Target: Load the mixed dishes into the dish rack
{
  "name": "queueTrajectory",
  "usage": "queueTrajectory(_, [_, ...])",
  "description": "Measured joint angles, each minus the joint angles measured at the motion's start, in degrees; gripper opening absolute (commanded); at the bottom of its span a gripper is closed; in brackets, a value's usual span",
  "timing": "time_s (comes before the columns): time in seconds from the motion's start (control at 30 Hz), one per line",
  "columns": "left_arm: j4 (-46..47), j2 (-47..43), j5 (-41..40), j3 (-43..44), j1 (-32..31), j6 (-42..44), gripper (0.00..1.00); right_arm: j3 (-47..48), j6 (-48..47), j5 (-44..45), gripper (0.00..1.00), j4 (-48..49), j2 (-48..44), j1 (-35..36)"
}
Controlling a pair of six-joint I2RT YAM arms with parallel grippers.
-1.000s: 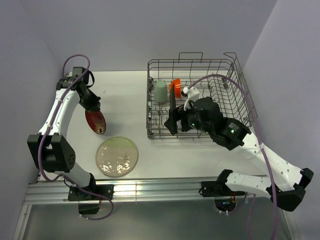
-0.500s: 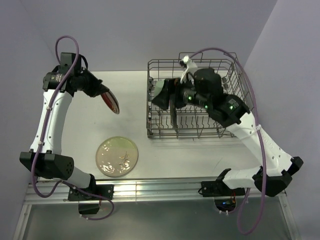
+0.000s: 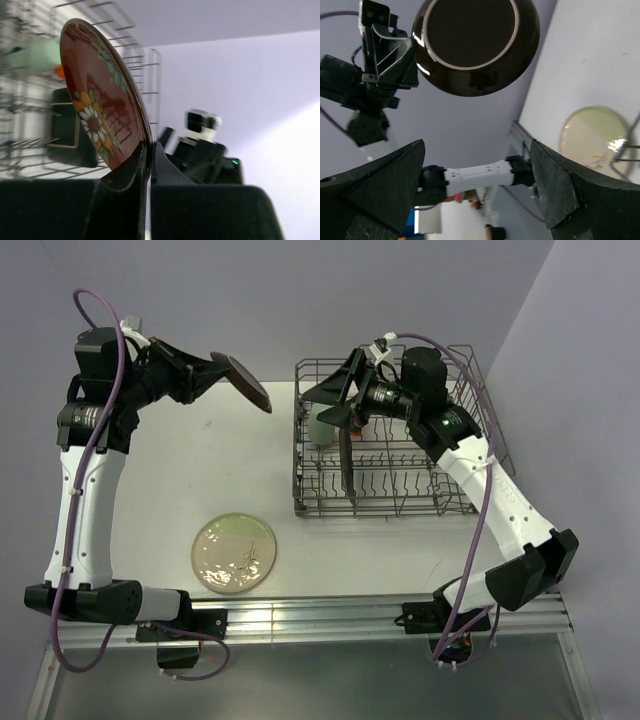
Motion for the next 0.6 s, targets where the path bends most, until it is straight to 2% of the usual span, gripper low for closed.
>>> queueTrajectory(0.17, [11.0,-3.4,4.4,-3.3,0.0,-6.3,0.0,-3.0,10.6,-3.7,0.93,11.0,0.3,-0.1])
queueTrajectory(0.27, [20.2,-5.8,6.7,-8.6,0.0,-11.8,0.0,-6.5,17.0,-4.9,0.94,19.7,0.2,-0.2])
queueTrajectory(0.47, [34.8,-7.4,9.5,-15.5,0.0,-21.9,0.0,-16.6,33.9,-5.4,0.95,41.8,0.5,-1.3])
queueTrajectory(0.6, [42.9,-8.0,9.7,-18.1,0.0,-26.6,0.0,-18.7,42.9,-4.6,0.95,53.5,1.9,-2.0])
